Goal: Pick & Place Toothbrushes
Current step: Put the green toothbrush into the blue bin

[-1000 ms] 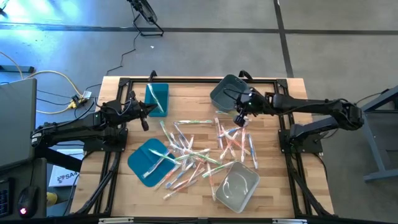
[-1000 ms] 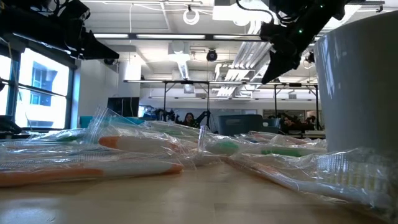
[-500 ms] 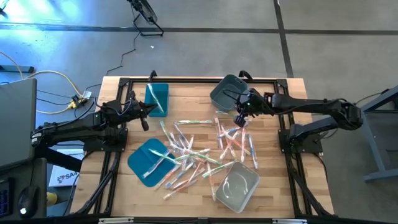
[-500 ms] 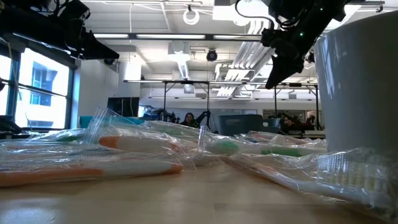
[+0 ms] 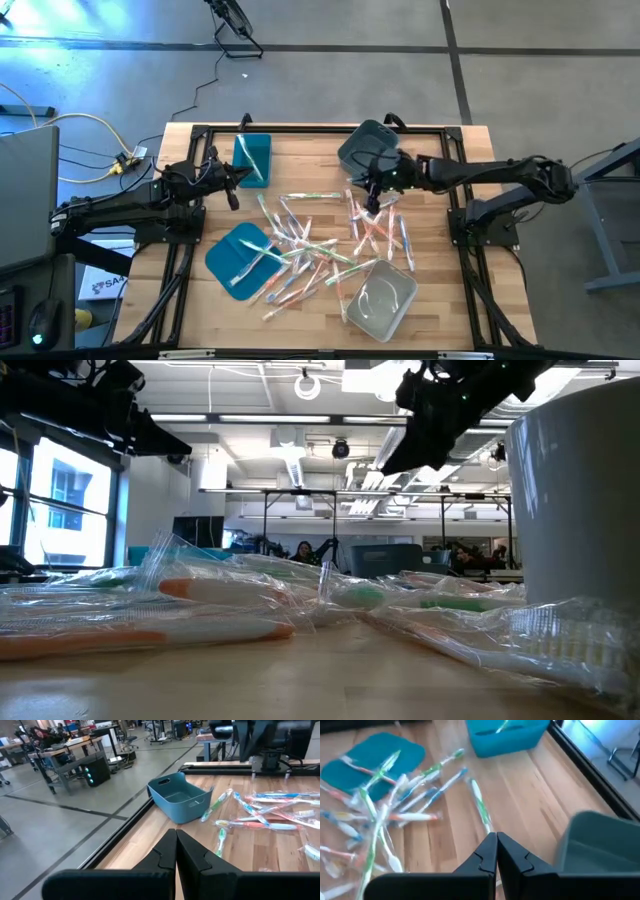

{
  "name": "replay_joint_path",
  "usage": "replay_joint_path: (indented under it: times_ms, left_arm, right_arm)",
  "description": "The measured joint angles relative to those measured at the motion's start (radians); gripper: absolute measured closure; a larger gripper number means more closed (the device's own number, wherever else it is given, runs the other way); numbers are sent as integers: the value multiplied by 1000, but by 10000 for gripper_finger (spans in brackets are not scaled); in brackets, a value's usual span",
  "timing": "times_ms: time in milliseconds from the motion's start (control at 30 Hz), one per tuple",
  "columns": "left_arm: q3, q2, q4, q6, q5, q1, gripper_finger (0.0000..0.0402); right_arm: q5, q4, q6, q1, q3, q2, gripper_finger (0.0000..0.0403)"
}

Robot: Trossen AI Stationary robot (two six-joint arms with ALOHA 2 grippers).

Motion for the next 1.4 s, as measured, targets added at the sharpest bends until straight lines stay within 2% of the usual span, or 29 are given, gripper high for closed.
replay_joint_path:
  times_ms: [167,567,733,867,1000,1300,1400]
  left_arm:
    - [0,0,0,-13,-2,0,401]
    - [0,0,0,-13,-2,0,401]
    - [0,0,0,-13,-2,0,401]
    - [0,0,0,-13,-2,0,401]
    - [0,0,0,-12,-2,0,401]
    - [0,0,0,-12,-1,0,401]
    - [0,0,0,-12,-1,0,401]
  right_arm:
    - [30,5,-21,29,60,98,400]
    - [26,-56,-121,36,329,362,400]
    - [33,-25,-132,32,361,452,400]
    - [94,-11,-131,32,362,491,396]
    - [106,-5,-129,24,362,515,360]
    - [77,-1,-54,18,361,535,217]
    - [61,-1,-36,18,362,552,195]
